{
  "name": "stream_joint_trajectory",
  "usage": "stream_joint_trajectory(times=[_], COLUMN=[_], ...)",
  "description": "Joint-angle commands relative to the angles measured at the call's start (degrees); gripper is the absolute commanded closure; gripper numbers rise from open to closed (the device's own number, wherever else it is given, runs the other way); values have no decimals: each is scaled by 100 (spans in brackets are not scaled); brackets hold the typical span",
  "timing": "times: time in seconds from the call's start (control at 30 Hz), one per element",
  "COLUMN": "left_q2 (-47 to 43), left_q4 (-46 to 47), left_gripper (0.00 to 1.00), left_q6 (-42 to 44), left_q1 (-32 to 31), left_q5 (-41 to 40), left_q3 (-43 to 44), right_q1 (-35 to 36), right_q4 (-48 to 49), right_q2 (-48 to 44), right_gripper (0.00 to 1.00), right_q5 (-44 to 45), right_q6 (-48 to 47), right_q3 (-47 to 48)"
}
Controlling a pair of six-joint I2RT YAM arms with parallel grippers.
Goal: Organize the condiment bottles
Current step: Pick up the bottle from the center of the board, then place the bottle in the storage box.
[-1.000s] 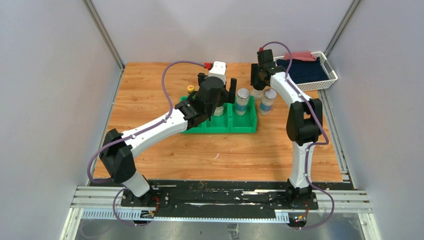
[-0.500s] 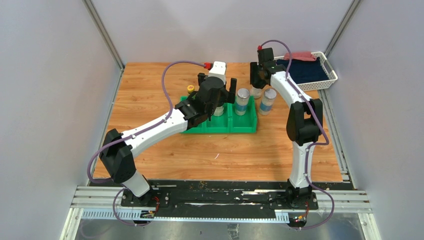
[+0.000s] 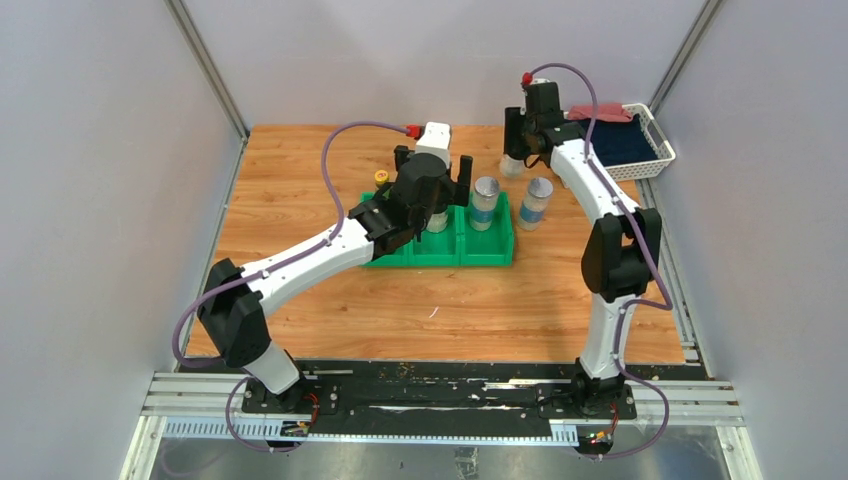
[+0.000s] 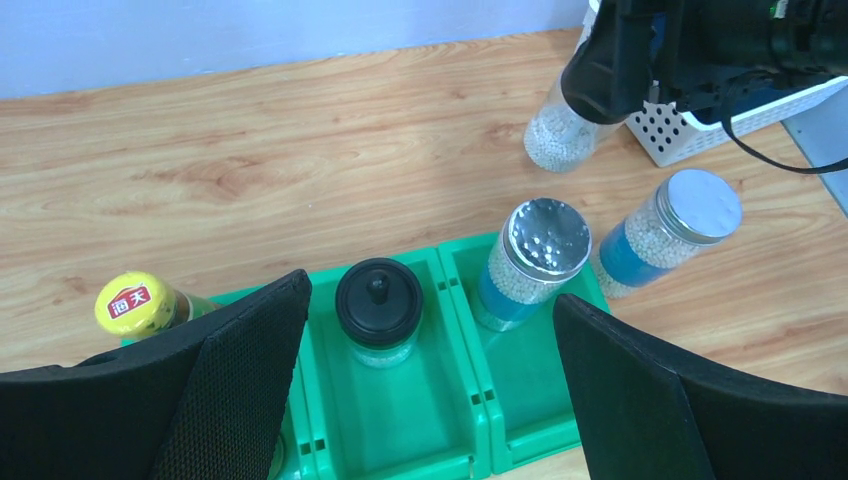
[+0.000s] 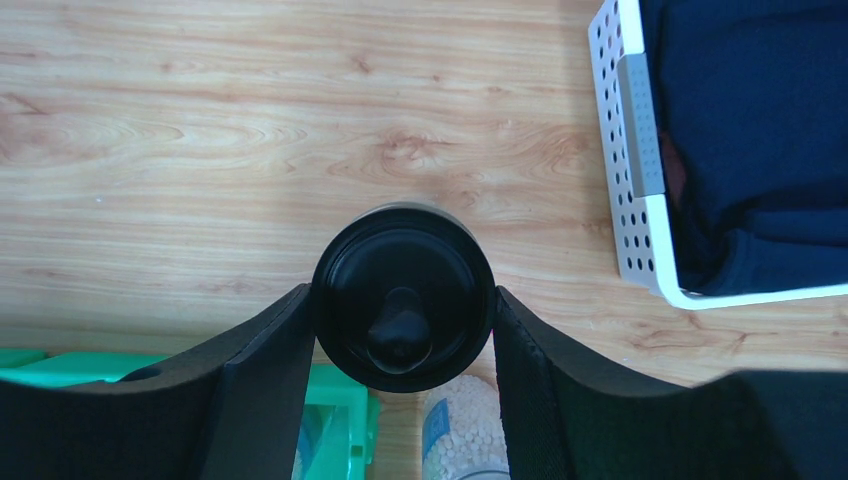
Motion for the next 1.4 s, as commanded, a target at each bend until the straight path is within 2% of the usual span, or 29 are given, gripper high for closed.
stream_joint_trajectory(times=[0.0,0.23,0.6,0.73,1.13,1.37], left_q2=[-332,-769,-1896,-2323,-3197,-3414], left_q4=[102,359,1009,1092,1195,1228], left_gripper=[1,2,4,4,5,5], left_q6=[-9,137,1144,1312,1476,1555], left_q1=[39,30,-163,-231,-258,-260], left_q5=[-147,-196,-51,-15,4,-59], left_q3=[-63,-322,-733,-854,-977,-979], right_q1=[-63,66,707,1153,3200,3898], right_q4=[233,253,290,290,275,290], right_q2=[-558,-1165,-2266,-2643,-3277,-3394], right_gripper=[100,100,100,100,100,100], right_q5=[-60,-66,132,361,1562,1954], right_q6=[-118,-164,-268,-317,-568,-405], right_q3=[207,21,-476,-713,-1415,-1919])
